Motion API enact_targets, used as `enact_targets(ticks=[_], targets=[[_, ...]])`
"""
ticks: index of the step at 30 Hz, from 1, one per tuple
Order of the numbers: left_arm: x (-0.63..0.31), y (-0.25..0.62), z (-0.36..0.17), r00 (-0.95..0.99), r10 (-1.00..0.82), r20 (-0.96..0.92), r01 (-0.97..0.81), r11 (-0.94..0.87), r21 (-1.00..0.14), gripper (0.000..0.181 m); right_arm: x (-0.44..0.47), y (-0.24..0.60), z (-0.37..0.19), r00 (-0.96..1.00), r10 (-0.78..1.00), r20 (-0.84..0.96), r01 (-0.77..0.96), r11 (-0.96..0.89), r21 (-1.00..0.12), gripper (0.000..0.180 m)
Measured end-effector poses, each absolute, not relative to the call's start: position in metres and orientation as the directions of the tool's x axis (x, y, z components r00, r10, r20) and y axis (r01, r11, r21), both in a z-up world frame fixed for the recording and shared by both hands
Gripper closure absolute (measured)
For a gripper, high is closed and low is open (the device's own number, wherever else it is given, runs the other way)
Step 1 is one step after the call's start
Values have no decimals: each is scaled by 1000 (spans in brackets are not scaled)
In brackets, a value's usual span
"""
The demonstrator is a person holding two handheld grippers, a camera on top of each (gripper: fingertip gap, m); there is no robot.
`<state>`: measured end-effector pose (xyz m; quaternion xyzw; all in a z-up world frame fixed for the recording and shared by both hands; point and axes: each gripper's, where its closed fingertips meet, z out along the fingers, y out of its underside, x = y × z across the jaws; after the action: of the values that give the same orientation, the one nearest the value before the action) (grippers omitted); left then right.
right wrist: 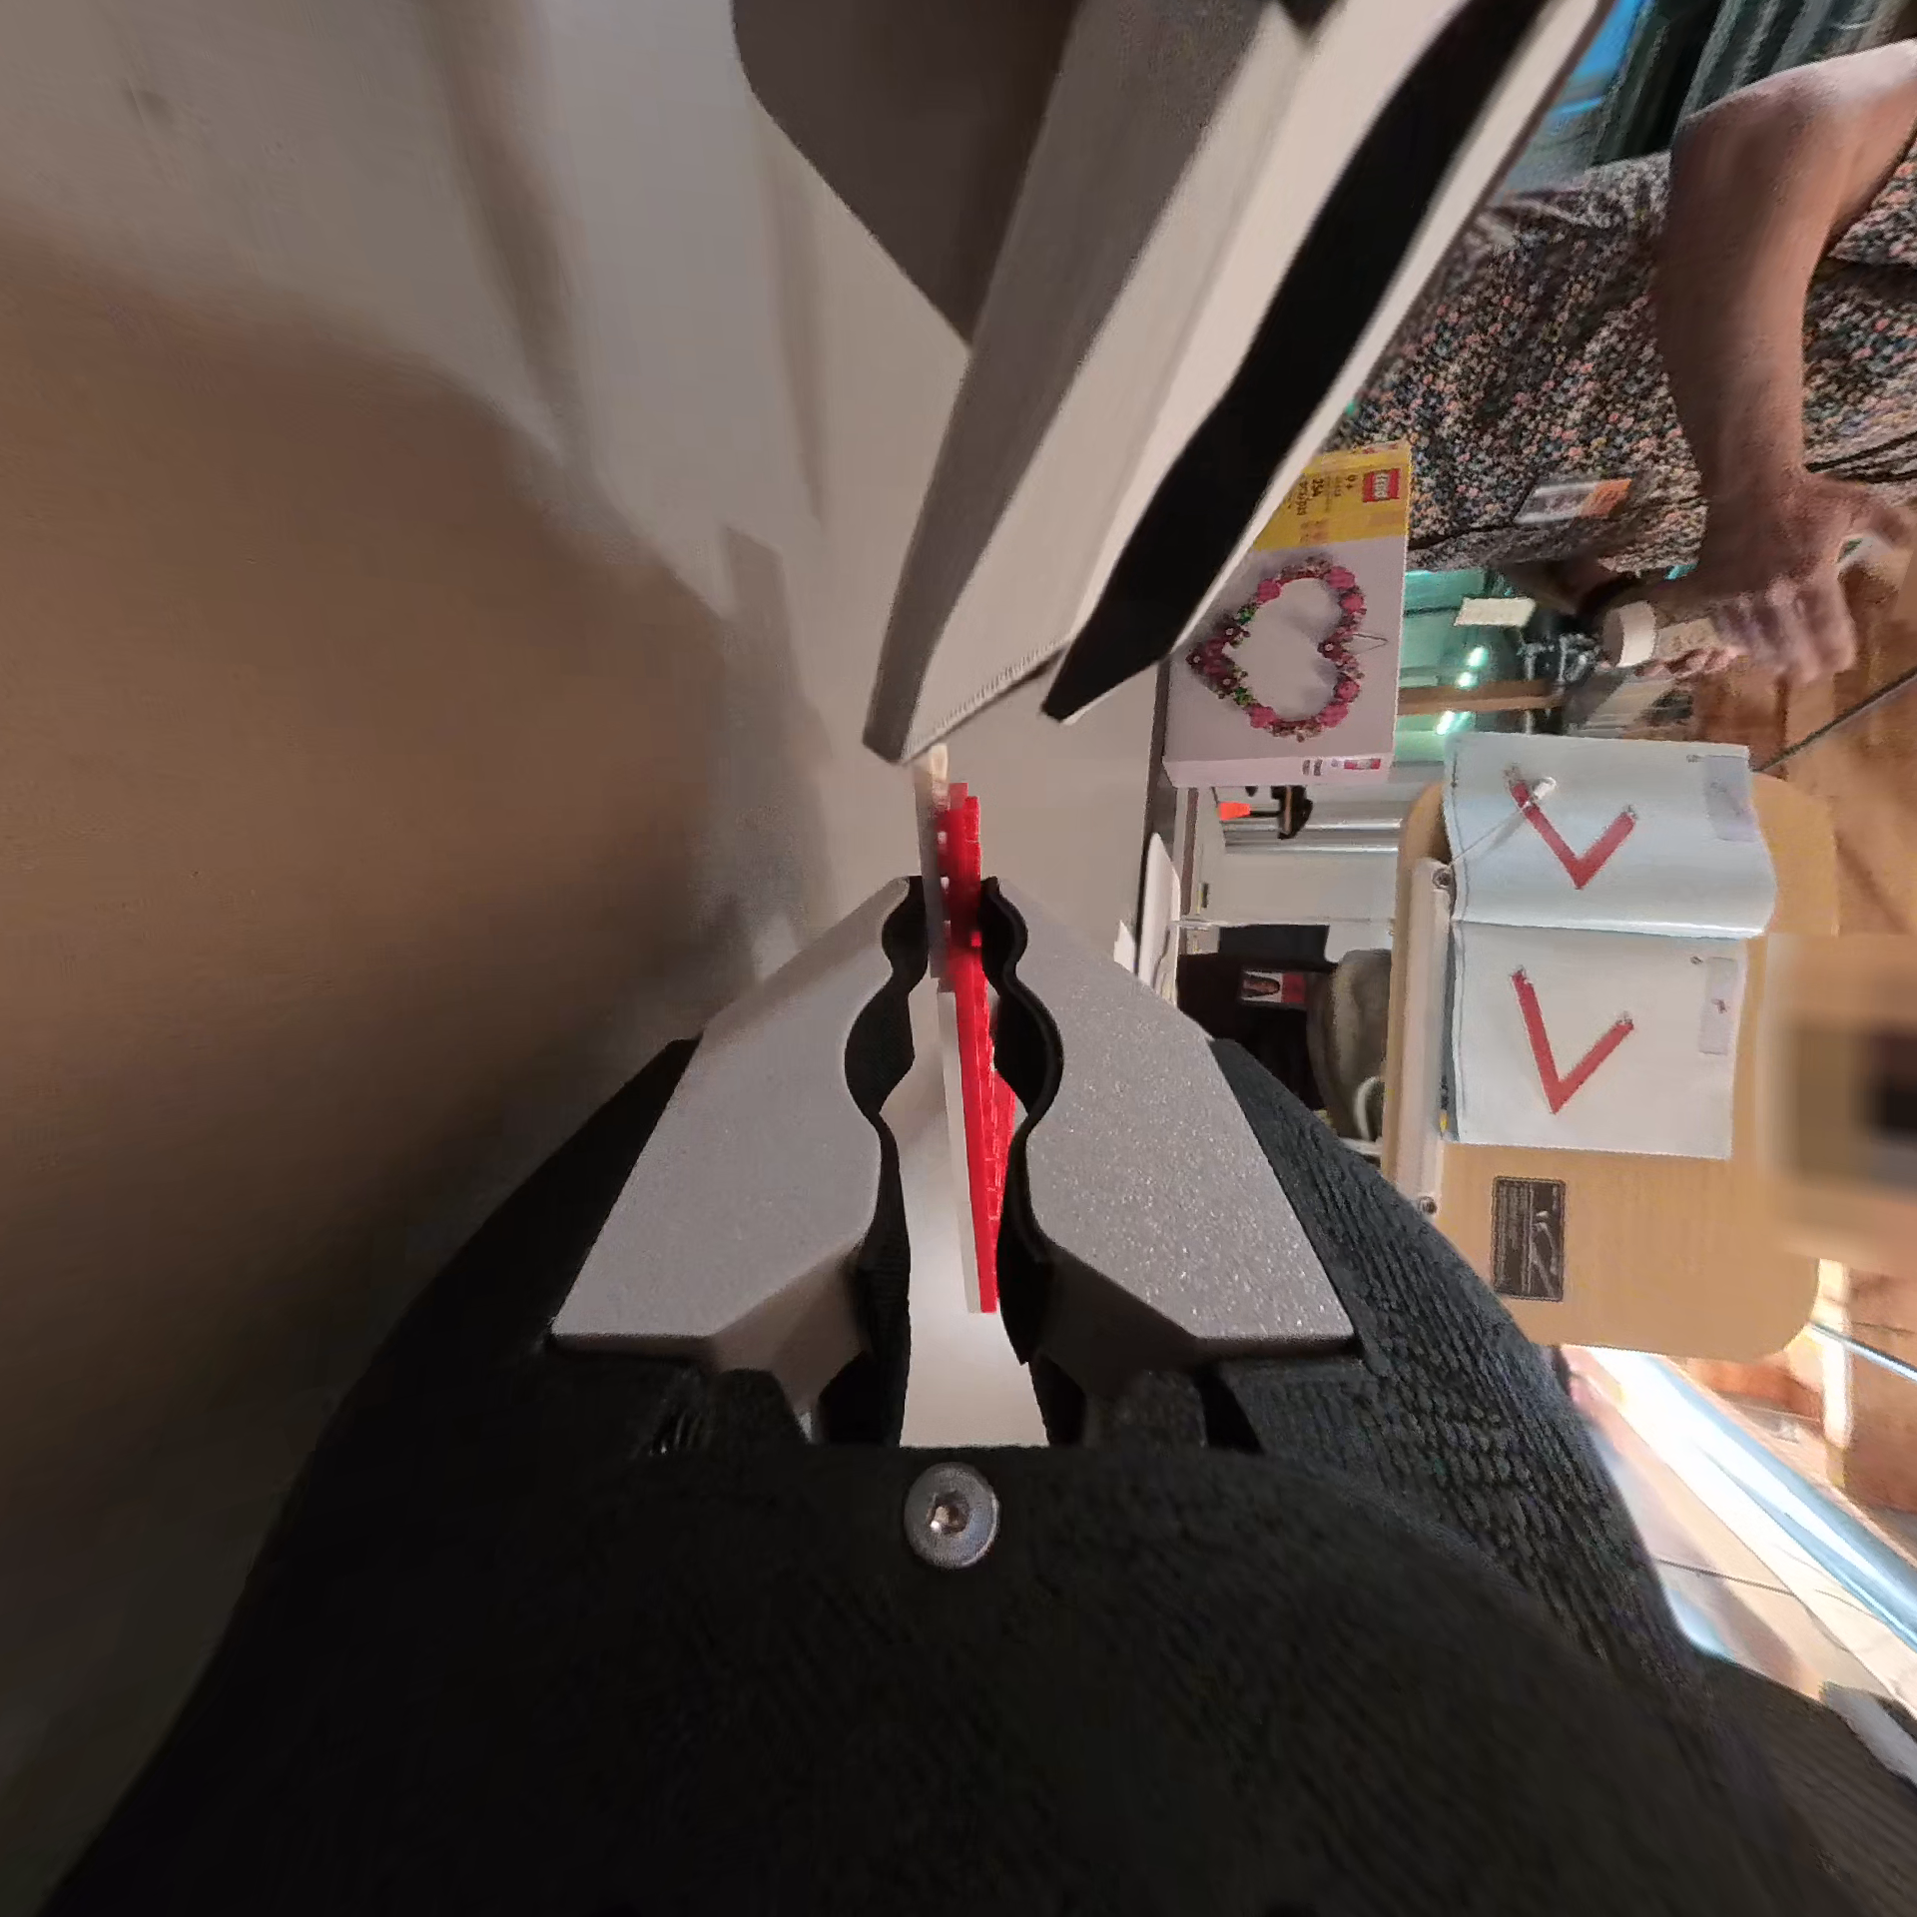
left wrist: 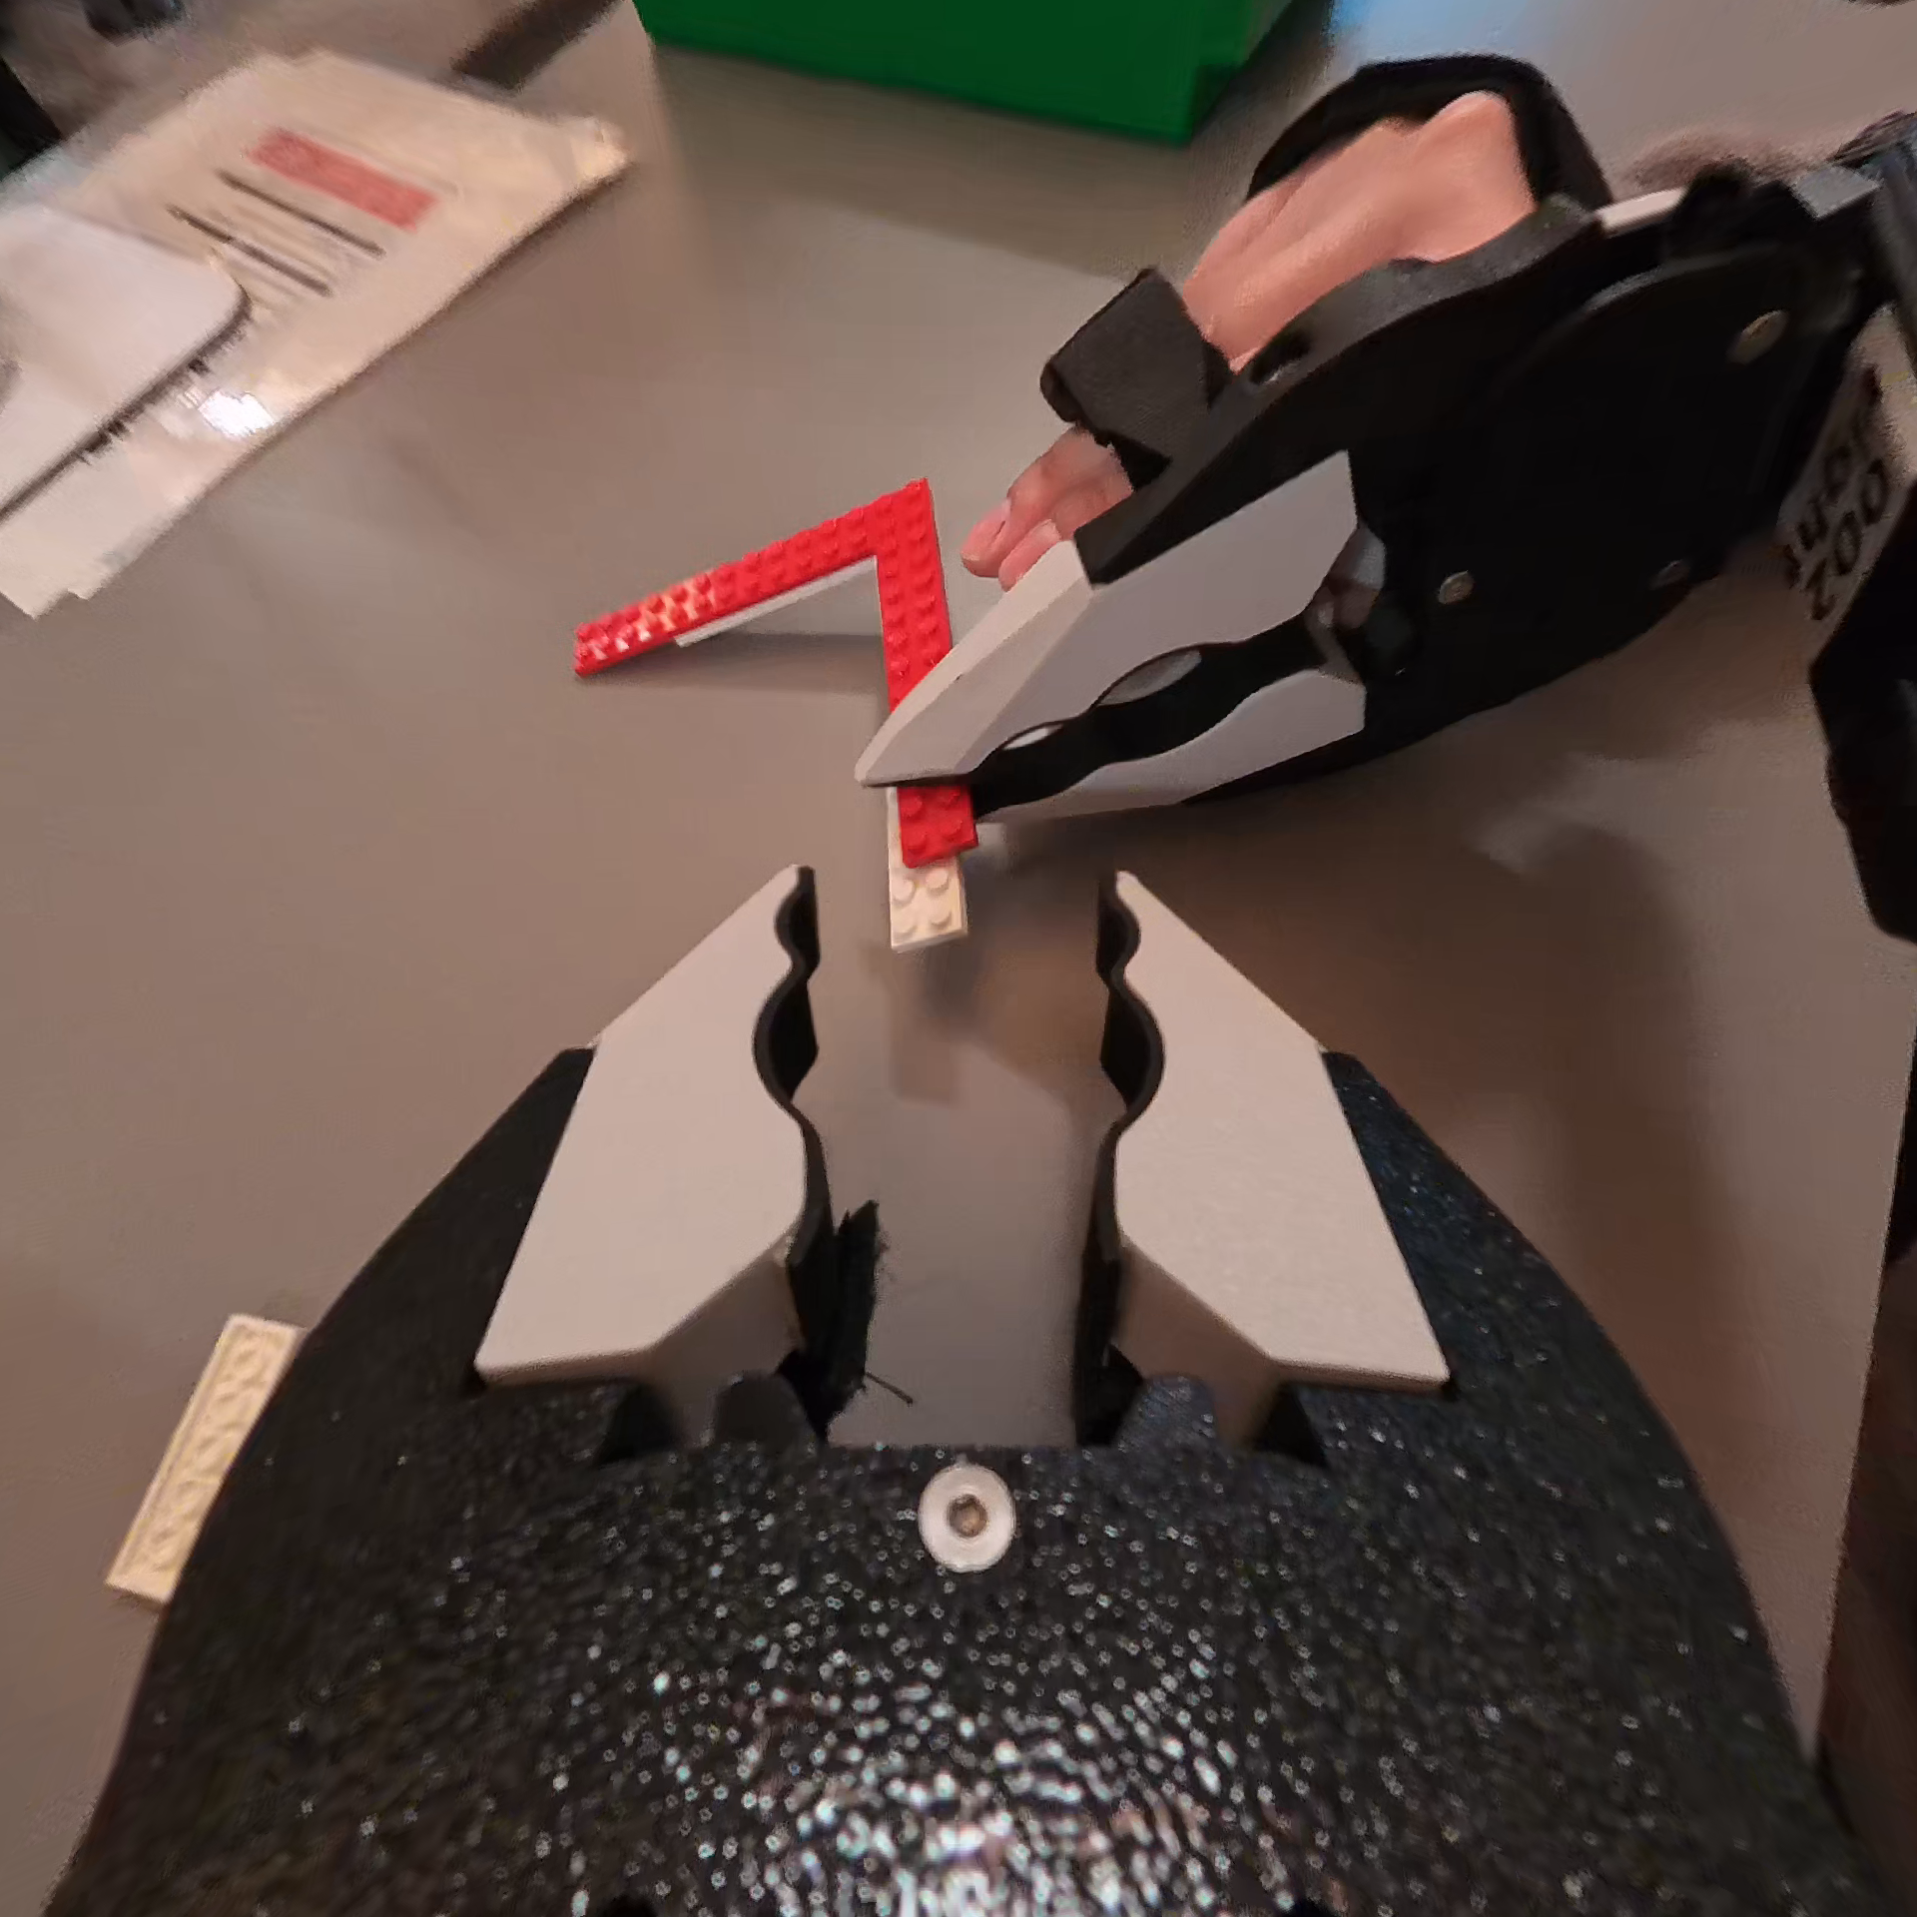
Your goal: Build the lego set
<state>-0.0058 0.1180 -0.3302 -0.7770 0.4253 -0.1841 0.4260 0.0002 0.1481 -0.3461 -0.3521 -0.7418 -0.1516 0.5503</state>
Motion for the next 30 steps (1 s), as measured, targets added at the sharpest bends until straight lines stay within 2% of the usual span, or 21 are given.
enact_targets(ticks=[4, 8, 14, 18, 30], targets=[[-6, 120, -314, 556, -816, -160, -472, -151, -869, 124, 4, 153, -340, -127, 377, 917, 699, 690, -187, 172], [-10, 126, -332, 566, -784, -256, -578, -157, -801, 128, 5, 155, -339, -122, 365, 923, 700, 691, -181, 172], [-2, 127, -347, 633, -774, -13, -446, -351, -823, 142, 6, 153, -342, -132, 340, 931, 689, 707, -160, 172], [-1, 129, -351, 642, -766, -4, -435, -361, -825, 166, 6, 152, -341, -127, 336, 933, 684, 711, -163, 172], [-1, 127, -350, 628, -775, -70, -490, -324, -809, 166, 5, 154, -341, -127, 296, 947, 701, 702, -125, 172]])
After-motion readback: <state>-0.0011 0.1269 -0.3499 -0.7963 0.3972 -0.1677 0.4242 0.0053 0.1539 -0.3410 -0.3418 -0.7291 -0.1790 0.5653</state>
